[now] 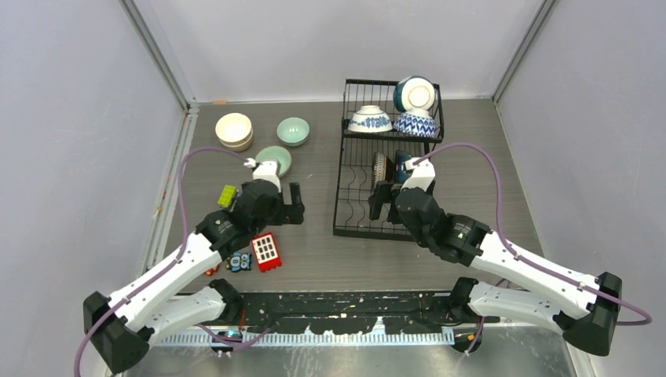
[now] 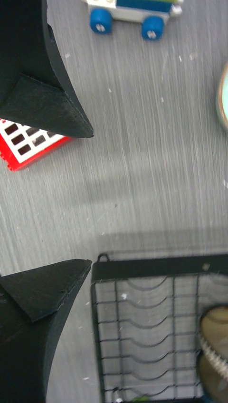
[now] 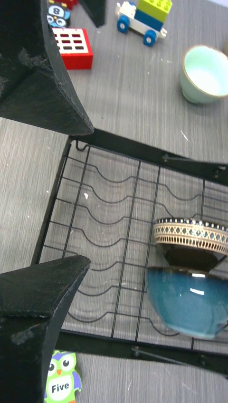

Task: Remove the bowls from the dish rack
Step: Pick up the bowl from the dish rack.

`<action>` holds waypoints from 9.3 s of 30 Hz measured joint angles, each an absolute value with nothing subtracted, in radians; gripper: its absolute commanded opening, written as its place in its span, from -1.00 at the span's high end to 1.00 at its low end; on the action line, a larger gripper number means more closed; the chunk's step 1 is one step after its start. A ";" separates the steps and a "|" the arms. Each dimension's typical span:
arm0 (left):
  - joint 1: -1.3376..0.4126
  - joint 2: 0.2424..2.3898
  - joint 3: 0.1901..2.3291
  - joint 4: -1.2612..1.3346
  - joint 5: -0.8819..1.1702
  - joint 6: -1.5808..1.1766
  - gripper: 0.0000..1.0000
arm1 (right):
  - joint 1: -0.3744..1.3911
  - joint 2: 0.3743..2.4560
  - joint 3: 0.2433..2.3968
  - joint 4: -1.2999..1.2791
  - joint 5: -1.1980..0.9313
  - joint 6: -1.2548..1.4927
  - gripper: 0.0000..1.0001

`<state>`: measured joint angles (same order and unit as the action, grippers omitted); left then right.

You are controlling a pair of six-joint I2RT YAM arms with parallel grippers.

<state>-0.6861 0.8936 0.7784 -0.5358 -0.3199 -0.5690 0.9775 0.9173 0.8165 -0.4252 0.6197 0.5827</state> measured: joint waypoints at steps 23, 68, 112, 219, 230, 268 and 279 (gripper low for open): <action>-0.883 1.120 0.819 -0.343 -0.232 -0.476 -0.99 | 0.833 0.924 0.801 -0.490 0.531 0.660 -0.99; -0.846 1.481 0.814 0.468 0.088 -0.772 -0.81 | 0.683 0.730 0.606 -0.416 0.597 0.753 -0.75; -0.844 1.774 0.952 0.661 0.051 -0.802 -0.68 | 0.683 0.484 0.638 -0.504 0.443 0.625 -0.82; -0.975 2.049 1.089 0.957 -0.244 -0.719 -0.34 | 0.683 0.320 0.572 -0.533 0.419 0.652 -0.83; -0.953 2.110 1.137 0.958 -0.181 -0.741 -0.08 | 0.683 0.298 0.572 -0.544 0.420 0.652 -0.83; -0.912 2.212 1.210 1.040 -0.032 -0.752 0.41 | 0.683 0.299 0.572 -0.555 0.421 0.652 -0.84; -0.900 2.223 1.210 1.071 -0.004 -0.760 -0.09 | 0.683 0.302 0.572 -0.555 0.424 0.652 -0.84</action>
<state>-0.9001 2.2227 1.2102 1.0714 -0.0044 -0.7601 0.6830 0.3016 0.5720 -0.5549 0.4244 0.6518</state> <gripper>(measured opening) 0.536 0.918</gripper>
